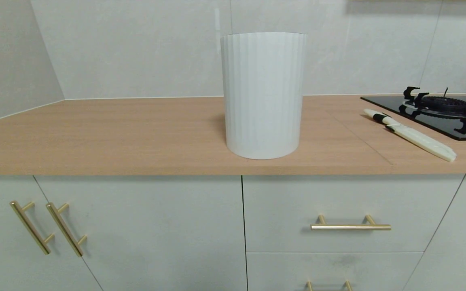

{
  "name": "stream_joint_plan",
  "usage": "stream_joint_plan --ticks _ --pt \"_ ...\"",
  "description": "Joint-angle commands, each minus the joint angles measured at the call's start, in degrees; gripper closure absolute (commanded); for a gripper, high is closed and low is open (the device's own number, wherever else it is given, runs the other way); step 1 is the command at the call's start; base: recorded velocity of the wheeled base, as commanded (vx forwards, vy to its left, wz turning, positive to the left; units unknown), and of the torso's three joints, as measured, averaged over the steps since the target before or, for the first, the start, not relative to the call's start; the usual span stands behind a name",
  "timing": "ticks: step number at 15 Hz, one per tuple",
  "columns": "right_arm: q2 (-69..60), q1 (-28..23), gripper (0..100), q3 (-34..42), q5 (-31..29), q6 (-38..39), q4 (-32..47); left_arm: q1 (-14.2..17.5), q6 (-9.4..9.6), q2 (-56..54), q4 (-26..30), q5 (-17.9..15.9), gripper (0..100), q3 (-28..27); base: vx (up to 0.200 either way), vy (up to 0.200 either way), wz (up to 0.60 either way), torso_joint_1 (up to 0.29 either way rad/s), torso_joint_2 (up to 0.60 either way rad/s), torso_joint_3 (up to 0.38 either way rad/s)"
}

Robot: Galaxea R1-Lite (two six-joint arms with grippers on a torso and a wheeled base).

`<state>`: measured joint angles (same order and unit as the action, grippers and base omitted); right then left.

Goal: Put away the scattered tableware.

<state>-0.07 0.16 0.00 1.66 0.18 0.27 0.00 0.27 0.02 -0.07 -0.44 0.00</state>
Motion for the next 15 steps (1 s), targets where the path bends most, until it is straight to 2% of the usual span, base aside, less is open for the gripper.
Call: stream_joint_plan --ticks 1,12,15 --pt "0.07 0.02 0 0.0 0.01 -0.01 0.0 0.0 0.0 -0.02 -0.01 0.0 0 0.0 0.0 0.0 0.0 0.0 0.0 0.0" --pt "0.07 0.02 0 0.0 0.1 -0.01 0.0 0.0 0.0 -0.02 -0.01 0.0 0 0.0 0.0 0.0 0.0 0.0 0.0 0.0" --pt "0.07 0.02 0 0.0 0.1 -0.01 0.0 0.0 0.0 -0.02 -0.01 0.0 0 0.0 0.0 0.0 0.0 0.053 -0.24 -0.217"
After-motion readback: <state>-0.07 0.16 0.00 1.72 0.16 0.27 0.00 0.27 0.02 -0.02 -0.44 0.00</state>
